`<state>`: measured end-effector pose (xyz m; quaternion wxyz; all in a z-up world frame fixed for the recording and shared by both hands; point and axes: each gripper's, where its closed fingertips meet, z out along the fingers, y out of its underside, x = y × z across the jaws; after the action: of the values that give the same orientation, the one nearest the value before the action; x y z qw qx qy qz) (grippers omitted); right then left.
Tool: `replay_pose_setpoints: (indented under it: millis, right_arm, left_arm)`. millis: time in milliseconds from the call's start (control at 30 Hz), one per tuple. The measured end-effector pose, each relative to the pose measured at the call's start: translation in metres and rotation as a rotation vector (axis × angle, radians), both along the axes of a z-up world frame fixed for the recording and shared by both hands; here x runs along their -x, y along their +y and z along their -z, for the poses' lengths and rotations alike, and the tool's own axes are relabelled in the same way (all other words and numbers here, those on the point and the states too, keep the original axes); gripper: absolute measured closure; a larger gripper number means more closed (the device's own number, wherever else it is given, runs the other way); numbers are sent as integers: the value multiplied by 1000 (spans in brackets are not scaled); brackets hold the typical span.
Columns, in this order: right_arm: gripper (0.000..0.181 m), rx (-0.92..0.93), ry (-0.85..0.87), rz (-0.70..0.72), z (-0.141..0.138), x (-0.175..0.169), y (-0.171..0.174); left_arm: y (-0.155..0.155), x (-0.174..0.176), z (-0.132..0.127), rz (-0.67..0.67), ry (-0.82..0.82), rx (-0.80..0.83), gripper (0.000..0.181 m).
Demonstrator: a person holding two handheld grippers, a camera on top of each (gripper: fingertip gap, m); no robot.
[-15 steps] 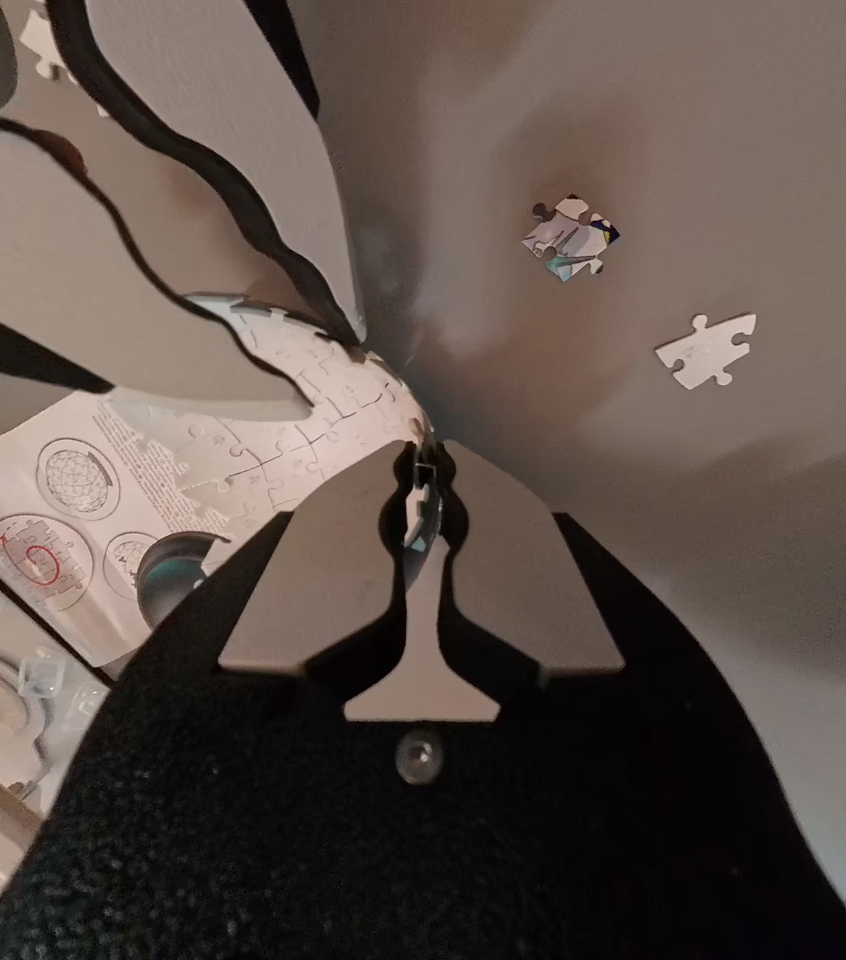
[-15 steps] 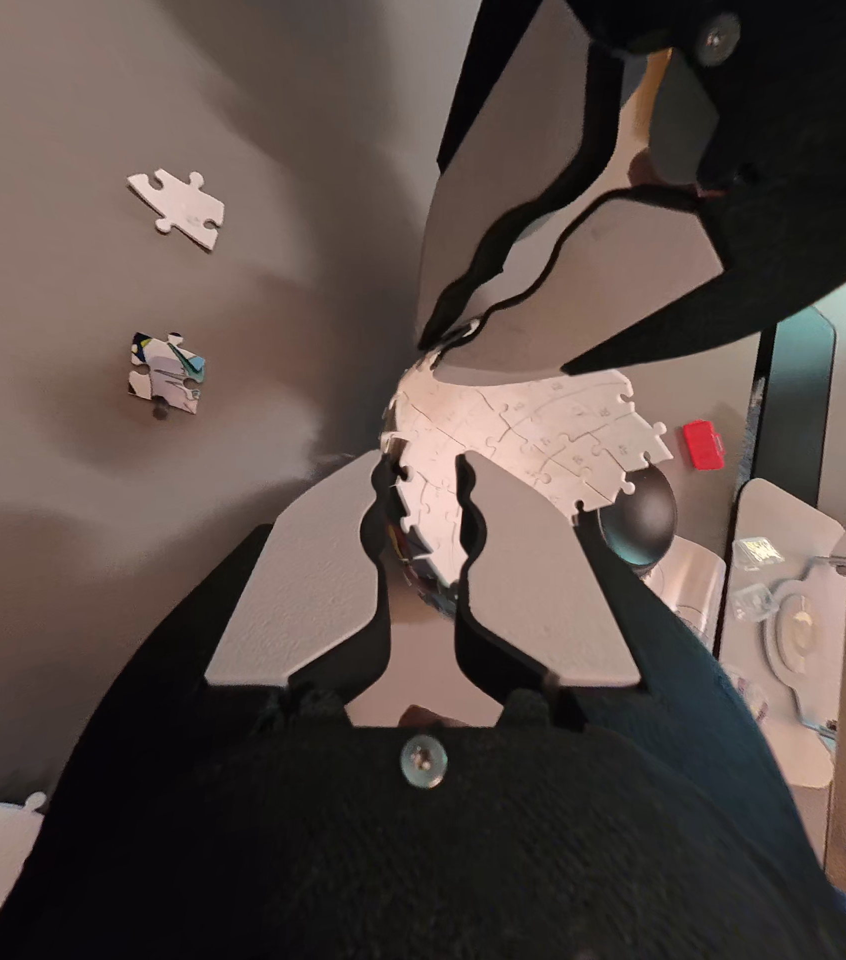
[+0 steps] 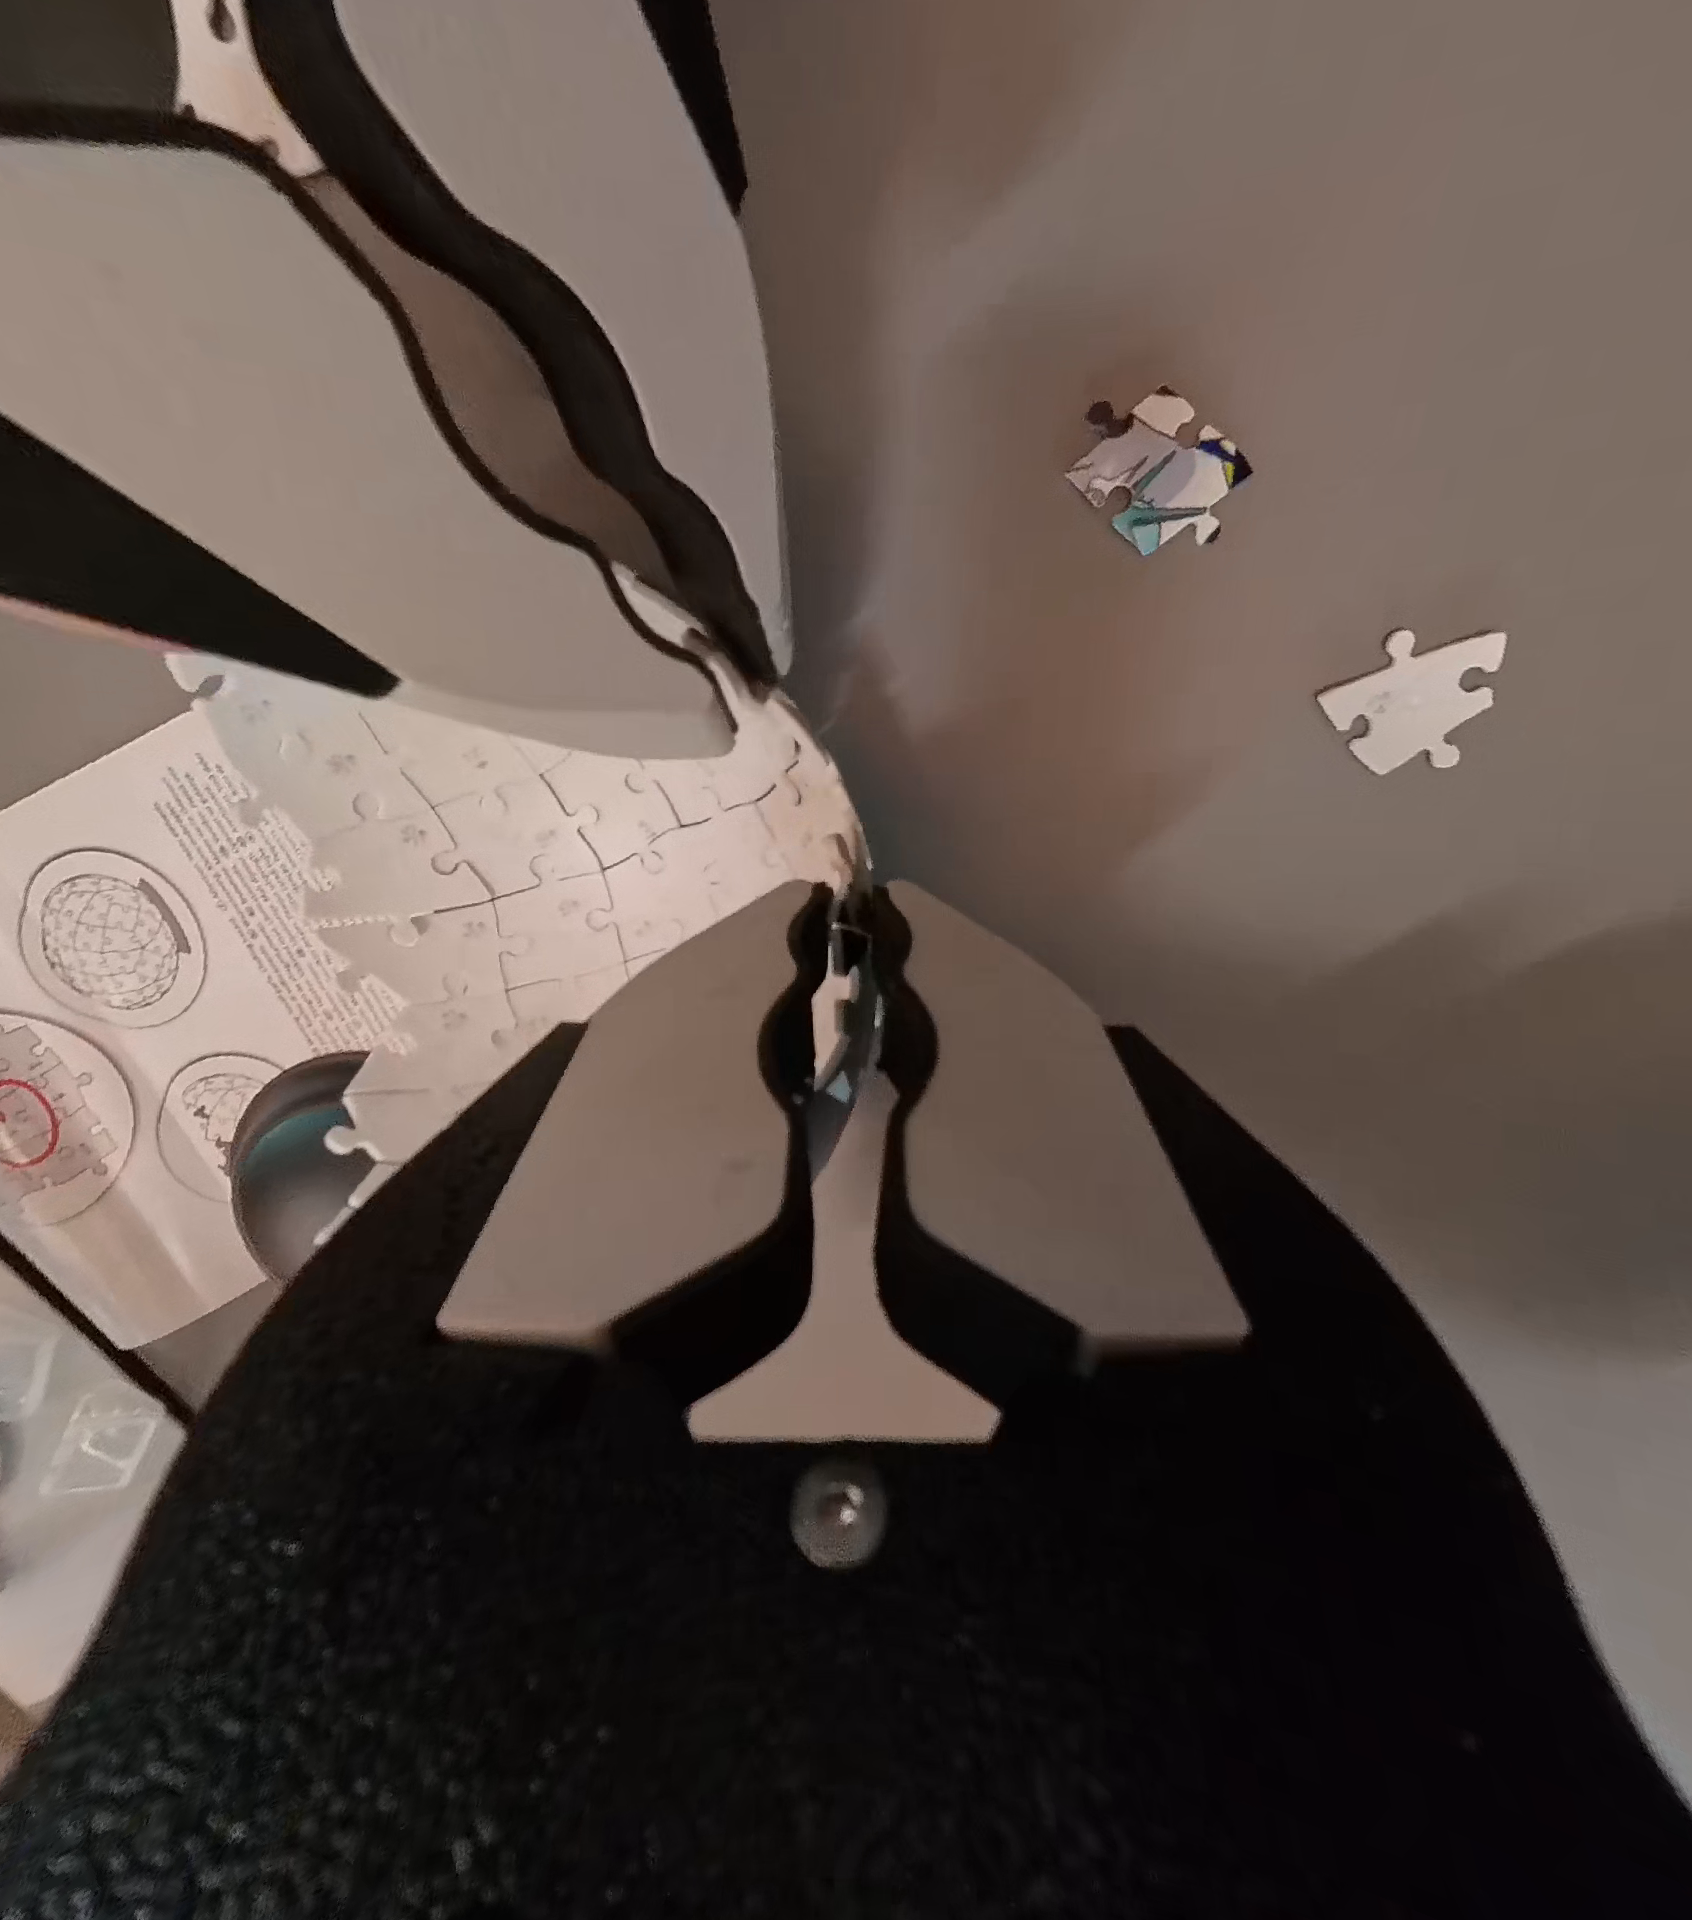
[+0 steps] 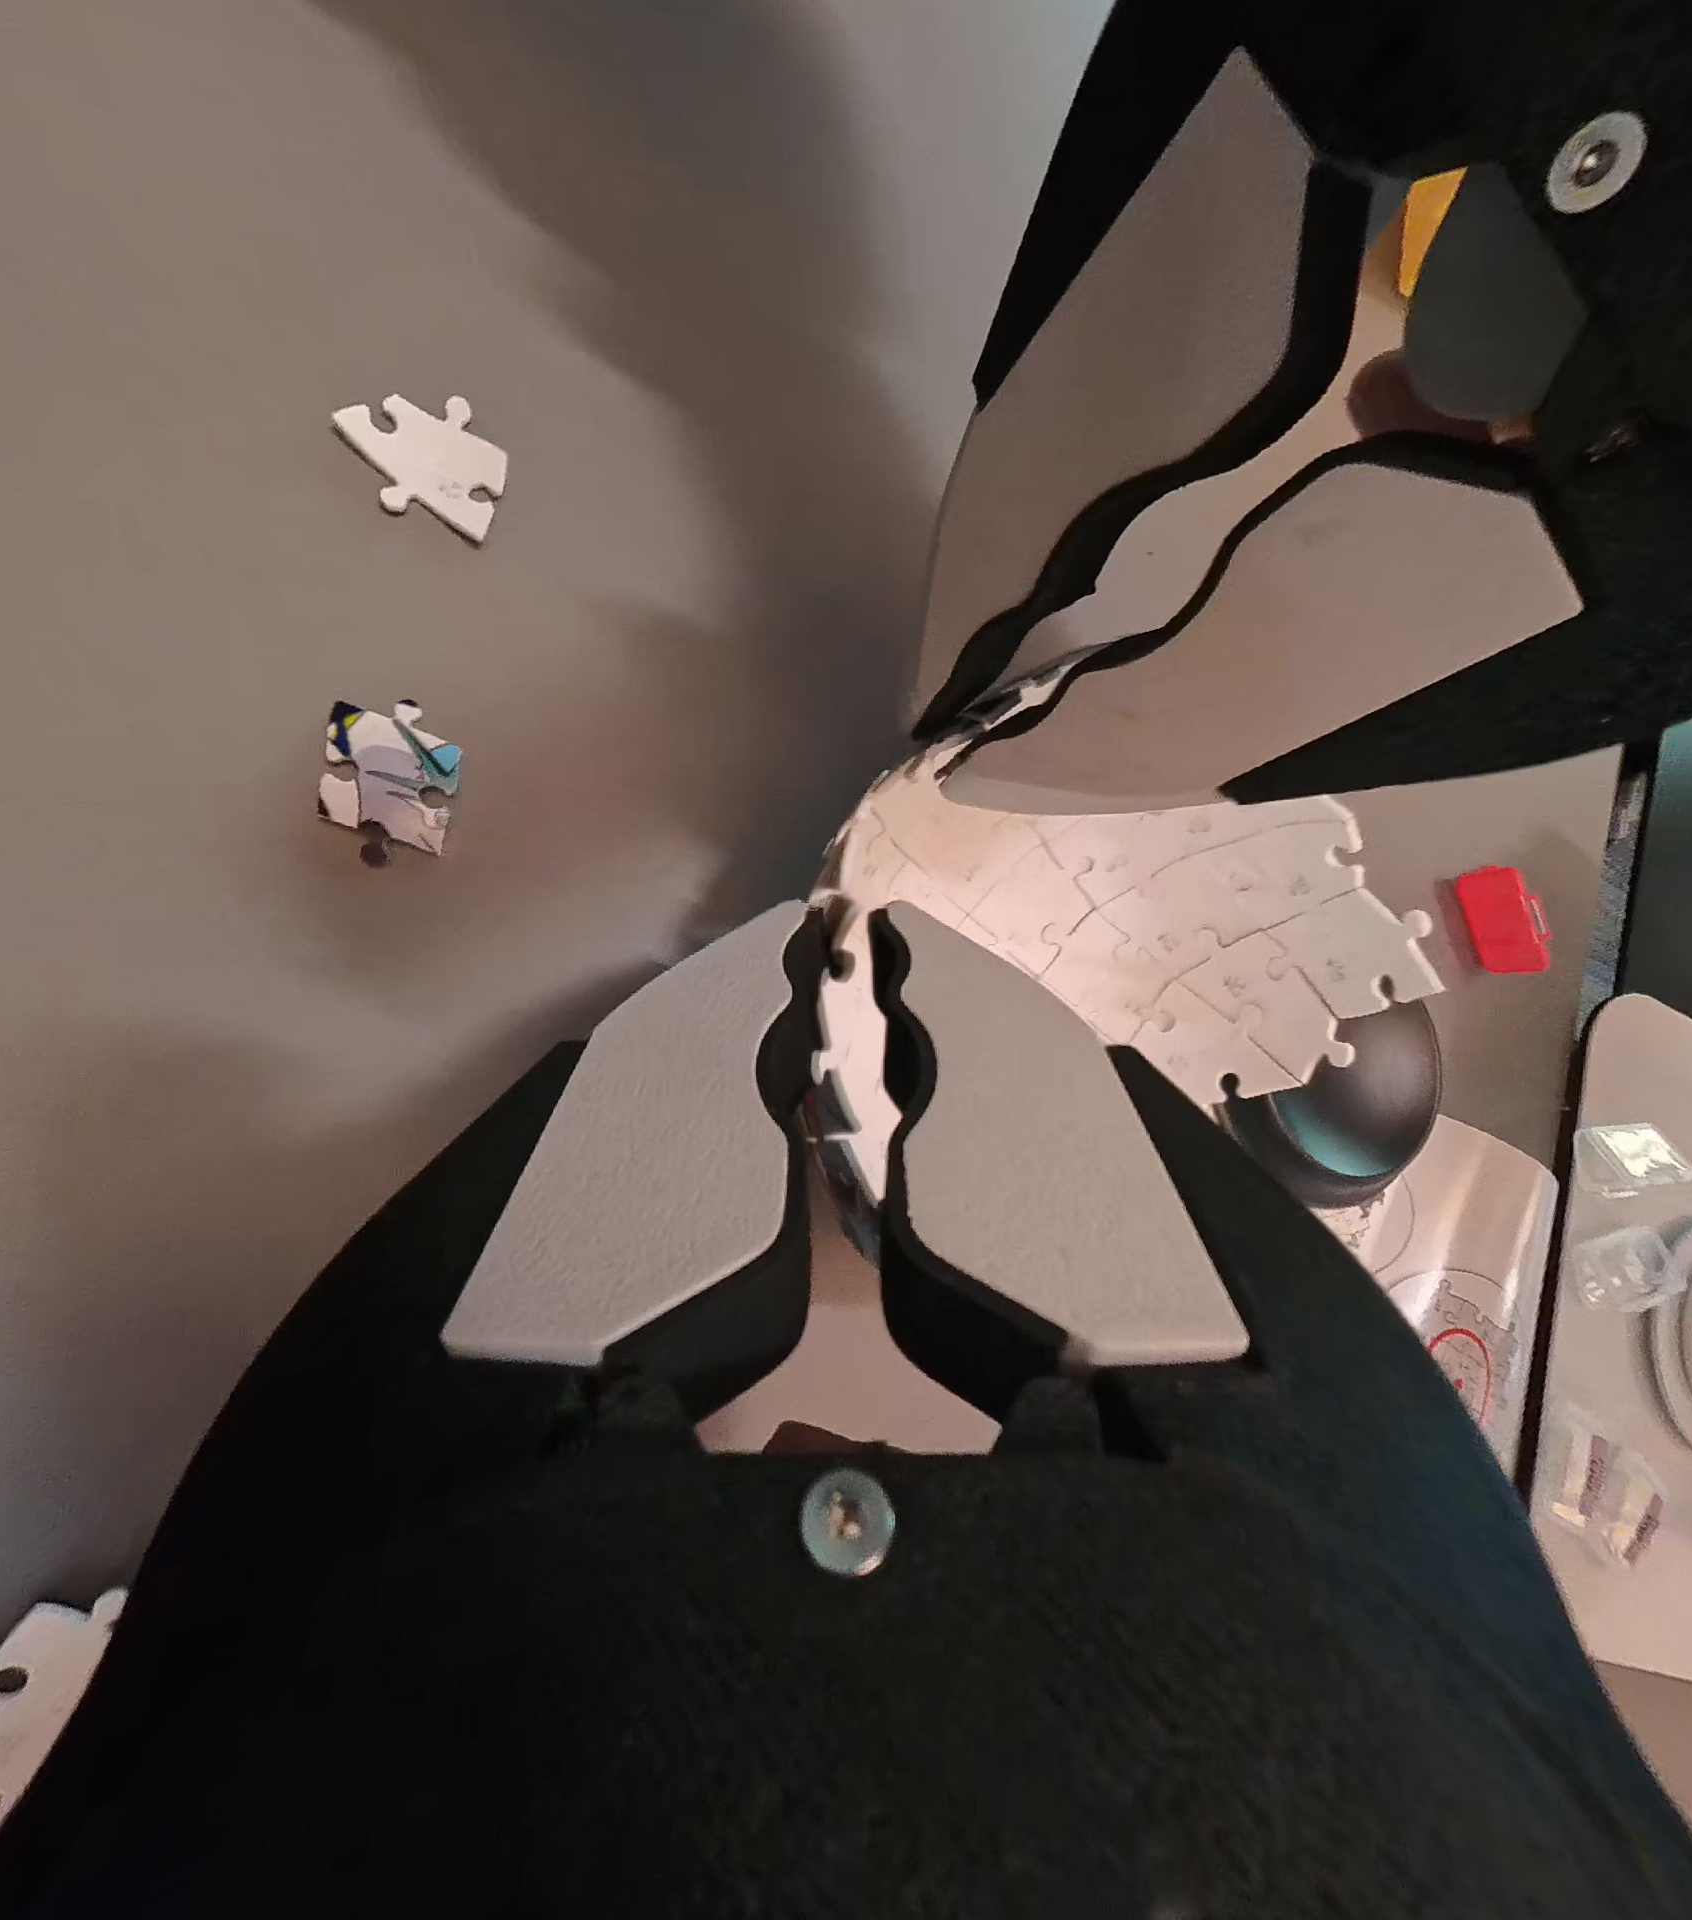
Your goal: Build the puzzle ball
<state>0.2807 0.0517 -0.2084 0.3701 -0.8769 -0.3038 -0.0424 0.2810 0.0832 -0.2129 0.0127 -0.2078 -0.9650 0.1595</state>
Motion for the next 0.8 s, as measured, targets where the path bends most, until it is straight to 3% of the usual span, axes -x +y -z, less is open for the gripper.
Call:
replay_pose_setpoints:
  millis: [167,400,567,800]
  right_arm:
    - [163,-35,54,7,-6,0,5]
    - [135,36,63,91,-1,-6,4]
    - [136,75,42,107,-1,-9,7]
    - [129,-126,117,213,-50,-33,-12]
  left_arm:
    - [1,-2,-1,-31,52,39,175]
    - [1,-5,-3,-71,105,77,175]
    - [2,-5,-3,-95,127,95,175]
    - [6,-5,-1,-123,135,103,176]
